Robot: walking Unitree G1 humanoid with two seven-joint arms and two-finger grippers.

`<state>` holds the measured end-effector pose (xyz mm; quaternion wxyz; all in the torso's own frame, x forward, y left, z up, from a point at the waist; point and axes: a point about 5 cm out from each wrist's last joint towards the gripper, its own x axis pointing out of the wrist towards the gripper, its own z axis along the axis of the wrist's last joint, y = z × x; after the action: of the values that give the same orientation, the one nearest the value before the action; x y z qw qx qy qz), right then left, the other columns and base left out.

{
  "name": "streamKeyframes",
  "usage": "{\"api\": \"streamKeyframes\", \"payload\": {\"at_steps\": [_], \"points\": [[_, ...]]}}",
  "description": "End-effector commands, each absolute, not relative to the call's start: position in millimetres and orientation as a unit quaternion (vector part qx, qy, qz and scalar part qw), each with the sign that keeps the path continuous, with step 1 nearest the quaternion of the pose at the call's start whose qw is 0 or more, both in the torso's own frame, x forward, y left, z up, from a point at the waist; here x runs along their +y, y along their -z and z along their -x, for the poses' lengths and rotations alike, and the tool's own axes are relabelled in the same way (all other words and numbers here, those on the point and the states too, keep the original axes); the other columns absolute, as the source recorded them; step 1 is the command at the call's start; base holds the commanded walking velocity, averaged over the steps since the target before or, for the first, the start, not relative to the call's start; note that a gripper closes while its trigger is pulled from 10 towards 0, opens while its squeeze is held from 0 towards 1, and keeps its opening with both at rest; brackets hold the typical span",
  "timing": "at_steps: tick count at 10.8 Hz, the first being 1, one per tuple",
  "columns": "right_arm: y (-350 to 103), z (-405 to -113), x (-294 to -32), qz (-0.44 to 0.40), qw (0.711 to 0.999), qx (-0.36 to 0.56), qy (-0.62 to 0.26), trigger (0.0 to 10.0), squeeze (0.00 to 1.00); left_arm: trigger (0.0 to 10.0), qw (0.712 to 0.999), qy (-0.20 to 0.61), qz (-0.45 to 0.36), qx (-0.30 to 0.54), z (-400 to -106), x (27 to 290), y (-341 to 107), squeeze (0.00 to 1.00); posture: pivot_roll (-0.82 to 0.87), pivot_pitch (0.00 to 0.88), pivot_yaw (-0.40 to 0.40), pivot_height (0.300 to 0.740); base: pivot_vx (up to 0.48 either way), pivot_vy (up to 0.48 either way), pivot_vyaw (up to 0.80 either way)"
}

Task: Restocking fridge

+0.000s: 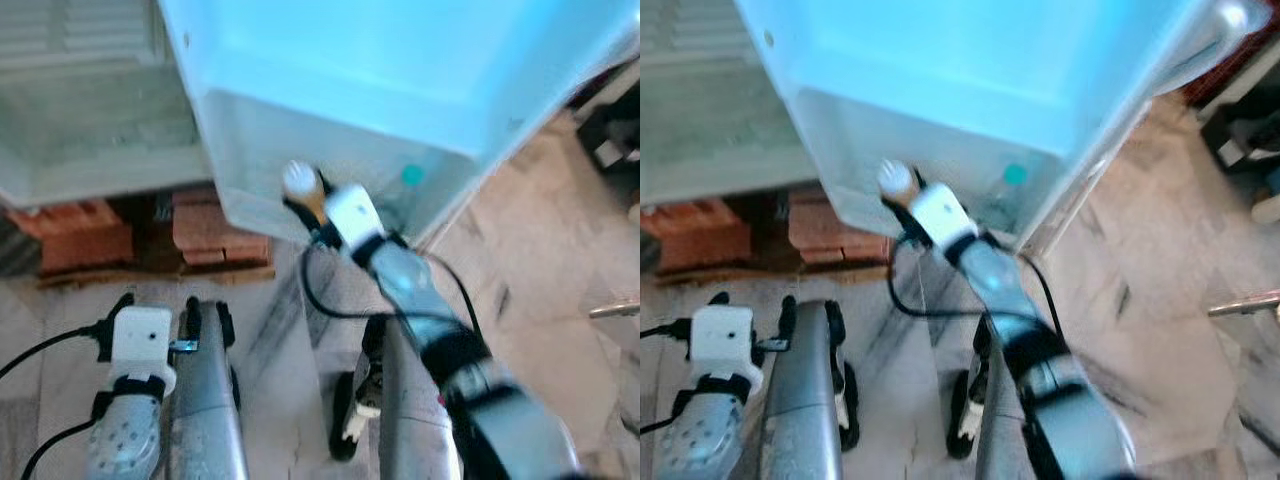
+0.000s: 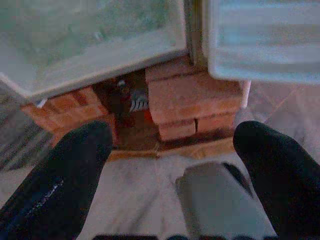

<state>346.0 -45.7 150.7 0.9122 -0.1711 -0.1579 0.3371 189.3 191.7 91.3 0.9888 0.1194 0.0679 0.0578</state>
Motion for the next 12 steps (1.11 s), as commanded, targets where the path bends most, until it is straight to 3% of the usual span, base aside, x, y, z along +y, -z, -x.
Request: {"api": "streamKeyframes", "payload": {"at_steps": [1,3,6,8,10,11,12], "points": [[-150,-346,-46,0.192,0.907,-0.169,-0.335,10.0,0.00,10.0,0.988,-0.055,-0.120,0.086,-181,191,-88,0.00,0.27,0.419,-0.112,0.539,0.000,0.000,0.00],[-168,-354,-44,0.213,0.902,-0.217,-0.306,10.0,0.00,10.0,0.987,-0.055,-0.121,0.094,-177,190,-91,0.00,0.28,0.428,-0.108,0.539,0.000,0.000,0.00],[-143,-359,-73,0.246,0.925,-0.174,-0.232,10.0,0.00,10.0,0.987,-0.048,-0.122,0.096,-178,190,-95,0.00,0.28,0.436,-0.095,0.539,0.000,0.000,0.00],[-105,-354,-84,0.155,0.966,-0.056,-0.200,10.0,0.00,10.0,0.986,-0.041,-0.123,0.101,-176,187,-95,0.00,0.29,0.439,-0.090,0.539,0.000,0.000,0.00],[-90,-349,-87,0.111,0.978,-0.015,-0.175,10.0,0.00,10.0,0.986,-0.038,-0.123,0.105,-177,188,-95,0.00,0.29,0.439,-0.085,0.539,0.000,0.000,0.00],[-89,-350,-91,0.080,0.982,-0.004,-0.169,10.0,0.96,10.0,0.986,-0.031,-0.125,0.106,-179,187,-95,0.00,0.29,0.437,-0.084,0.539,0.000,0.000,0.00],[-95,-354,-94,0.063,0.984,-0.010,-0.165,10.0,1.00,10.0,0.986,-0.031,-0.125,0.106,-182,187,-95,0.00,0.29,0.434,-0.084,0.539,0.000,0.000,0.00]]}}
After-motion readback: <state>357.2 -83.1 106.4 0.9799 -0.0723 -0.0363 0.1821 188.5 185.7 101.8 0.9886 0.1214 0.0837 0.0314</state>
